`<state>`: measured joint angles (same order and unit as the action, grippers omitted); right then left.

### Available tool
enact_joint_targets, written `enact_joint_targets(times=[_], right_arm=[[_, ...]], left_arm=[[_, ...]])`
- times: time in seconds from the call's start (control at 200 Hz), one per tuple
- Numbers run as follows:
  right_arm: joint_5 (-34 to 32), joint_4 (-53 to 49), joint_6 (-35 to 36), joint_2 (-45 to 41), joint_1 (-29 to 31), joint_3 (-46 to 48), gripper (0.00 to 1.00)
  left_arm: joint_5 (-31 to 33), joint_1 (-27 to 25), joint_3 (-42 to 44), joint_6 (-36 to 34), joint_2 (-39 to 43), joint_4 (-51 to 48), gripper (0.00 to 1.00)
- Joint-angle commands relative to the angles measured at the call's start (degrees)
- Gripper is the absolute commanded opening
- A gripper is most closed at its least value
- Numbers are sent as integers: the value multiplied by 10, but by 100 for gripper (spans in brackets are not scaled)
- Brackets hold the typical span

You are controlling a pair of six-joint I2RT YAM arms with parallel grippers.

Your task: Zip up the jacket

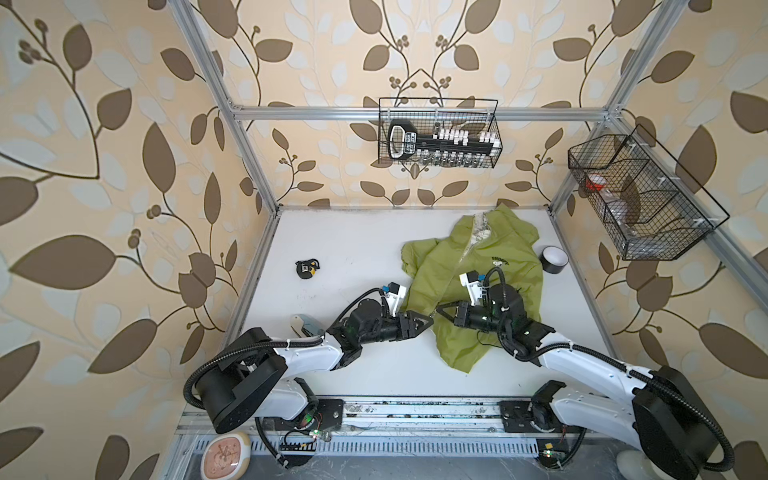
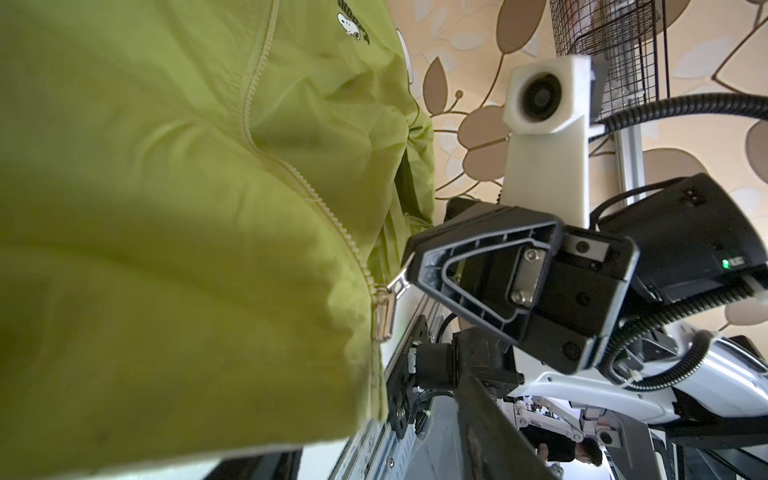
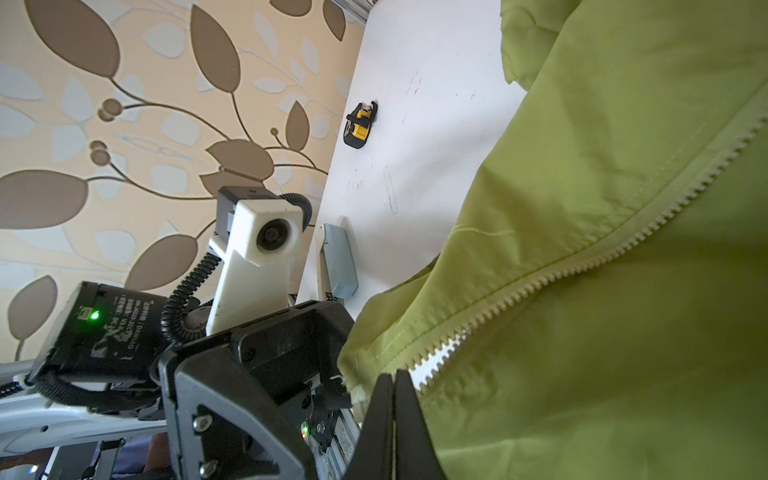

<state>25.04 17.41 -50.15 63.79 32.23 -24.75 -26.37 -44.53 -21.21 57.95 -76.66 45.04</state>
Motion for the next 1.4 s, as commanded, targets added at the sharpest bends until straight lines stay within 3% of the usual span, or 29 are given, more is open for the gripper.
enact_joint_targets(times=[0.0,0.075,0.27,0.365,0.54,0.66,0.935,1.395], right_arm=[[-7,16,-11,6,5,9,0],[-7,21,-14,8,8,9,0],[-8,21,-14,7,8,9,0],[-9,16,-12,5,9,9,0],[-10,12,-10,5,8,9,0],[-9,17,-13,7,9,8,0],[-7,17,-12,8,9,7,0],[-38,12,-7,11,8,0,0]], left_arm=[[13,4,3,18,-15,70,60],[15,4,3,30,-36,103,58],[9,4,6,64,-96,185,36],[21,5,19,72,-99,204,33],[38,5,30,61,-70,183,32],[40,5,31,53,-62,166,27],[31,10,34,53,-43,161,0],[8,41,41,28,33,62,0]])
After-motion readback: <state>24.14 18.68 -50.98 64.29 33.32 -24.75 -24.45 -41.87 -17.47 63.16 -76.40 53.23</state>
